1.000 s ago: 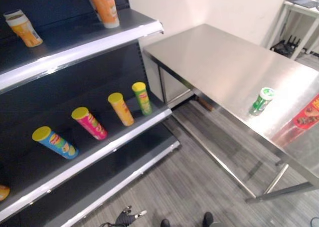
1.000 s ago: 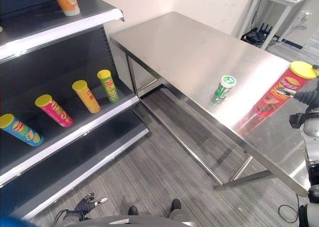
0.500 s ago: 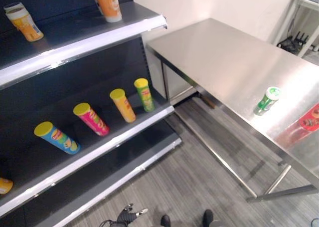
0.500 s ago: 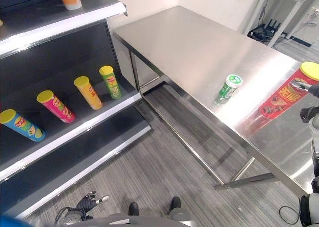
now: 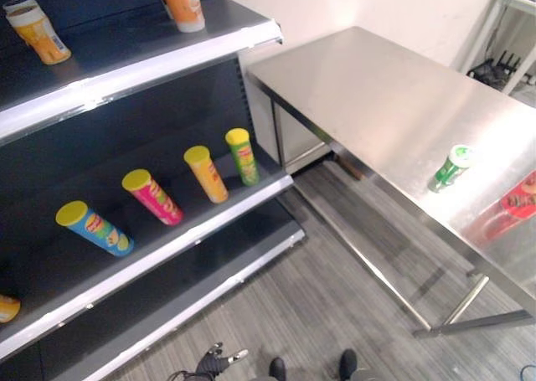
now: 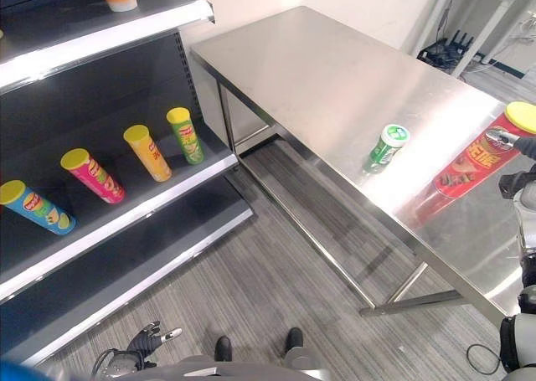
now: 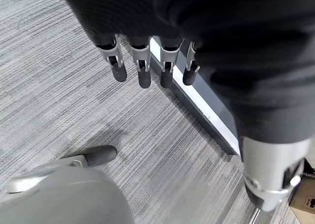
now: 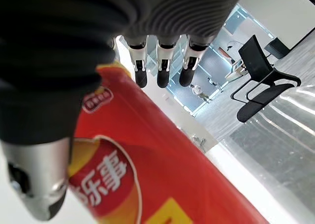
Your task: Put the goods on the table back onto the shelves and tidy them up.
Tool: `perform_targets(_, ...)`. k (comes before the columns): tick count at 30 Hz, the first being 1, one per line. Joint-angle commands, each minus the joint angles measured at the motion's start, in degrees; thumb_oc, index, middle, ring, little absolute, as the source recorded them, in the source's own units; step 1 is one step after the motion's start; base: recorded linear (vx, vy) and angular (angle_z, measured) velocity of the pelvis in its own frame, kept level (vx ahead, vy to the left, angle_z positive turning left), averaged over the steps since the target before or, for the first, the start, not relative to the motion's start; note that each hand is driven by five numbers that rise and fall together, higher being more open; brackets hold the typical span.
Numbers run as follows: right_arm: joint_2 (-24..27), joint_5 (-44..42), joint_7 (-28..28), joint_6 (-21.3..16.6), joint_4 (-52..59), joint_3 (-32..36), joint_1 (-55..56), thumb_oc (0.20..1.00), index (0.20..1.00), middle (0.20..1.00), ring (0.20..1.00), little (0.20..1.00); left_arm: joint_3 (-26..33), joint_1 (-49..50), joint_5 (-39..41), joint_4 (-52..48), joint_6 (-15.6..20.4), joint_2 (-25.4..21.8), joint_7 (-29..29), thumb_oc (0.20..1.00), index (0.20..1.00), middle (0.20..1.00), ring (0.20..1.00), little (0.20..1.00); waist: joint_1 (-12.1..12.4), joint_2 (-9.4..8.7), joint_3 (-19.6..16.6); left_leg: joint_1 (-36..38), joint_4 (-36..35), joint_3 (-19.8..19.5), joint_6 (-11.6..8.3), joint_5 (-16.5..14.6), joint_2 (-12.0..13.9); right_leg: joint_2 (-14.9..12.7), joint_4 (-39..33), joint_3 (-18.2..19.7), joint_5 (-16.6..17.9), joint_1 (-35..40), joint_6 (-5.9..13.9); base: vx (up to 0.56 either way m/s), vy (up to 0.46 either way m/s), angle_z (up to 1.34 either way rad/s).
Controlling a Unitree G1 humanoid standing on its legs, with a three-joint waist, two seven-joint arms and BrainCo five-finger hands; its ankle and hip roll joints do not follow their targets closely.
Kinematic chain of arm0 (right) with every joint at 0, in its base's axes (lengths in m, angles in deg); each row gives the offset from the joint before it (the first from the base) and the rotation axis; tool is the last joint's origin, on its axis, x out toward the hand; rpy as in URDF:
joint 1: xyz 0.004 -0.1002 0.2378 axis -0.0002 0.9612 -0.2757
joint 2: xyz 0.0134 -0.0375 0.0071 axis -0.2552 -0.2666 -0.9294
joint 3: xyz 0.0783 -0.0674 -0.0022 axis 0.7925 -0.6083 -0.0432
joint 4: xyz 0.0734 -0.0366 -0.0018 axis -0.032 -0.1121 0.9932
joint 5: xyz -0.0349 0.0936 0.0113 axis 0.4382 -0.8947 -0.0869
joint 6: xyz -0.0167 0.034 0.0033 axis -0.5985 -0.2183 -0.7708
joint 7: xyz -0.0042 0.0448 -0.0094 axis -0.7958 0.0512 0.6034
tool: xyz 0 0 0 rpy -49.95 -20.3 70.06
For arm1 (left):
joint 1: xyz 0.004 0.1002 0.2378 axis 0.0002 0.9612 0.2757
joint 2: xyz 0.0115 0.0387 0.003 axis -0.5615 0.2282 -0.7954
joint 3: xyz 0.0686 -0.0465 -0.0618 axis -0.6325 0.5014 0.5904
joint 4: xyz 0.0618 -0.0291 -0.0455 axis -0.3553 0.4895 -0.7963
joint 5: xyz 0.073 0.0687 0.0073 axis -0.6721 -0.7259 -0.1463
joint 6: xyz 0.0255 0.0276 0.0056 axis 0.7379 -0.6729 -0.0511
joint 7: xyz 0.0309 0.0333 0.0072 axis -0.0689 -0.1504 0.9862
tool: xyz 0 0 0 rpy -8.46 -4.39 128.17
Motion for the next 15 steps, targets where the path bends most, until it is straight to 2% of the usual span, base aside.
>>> perform_targets(1, 3.2, -2.4, 0.5, -2.8, -1.8, -3.4, -5.2, 1.0, 1.0, 1.0, 1.0, 1.0, -2.1, -2.3, 1.8, 1.0, 0.6, -2.6, 0.3, 1.0, 1.0, 1.0, 1.0, 1.0, 1.7, -2.51, -1.3, 1.1, 1.3, 1.3, -5.41, -2.2, 4.9, 0.9, 2.0, 1.3, -10.3, 4.8, 1.58, 0.0, 0.0, 0.0)
perform_targets(15, 3.0, -4.0, 2.0, -3.0, -3.6, -5.3, -7.0, 1.0, 1.0, 1.0, 1.0, 1.0, -2.3, -1.9, 2.2, 0.2, 0.7, -3.1, 0.1, 1.0, 1.0, 1.0, 1.0, 1.0, 2.2, -2.74, -1.2, 1.2, 1.1, 1.1, -5.5, -2.1, 4.9, 0.9, 1.9, 0.8, -10.3, 5.2, 1.7, 0.0, 0.0, 0.0)
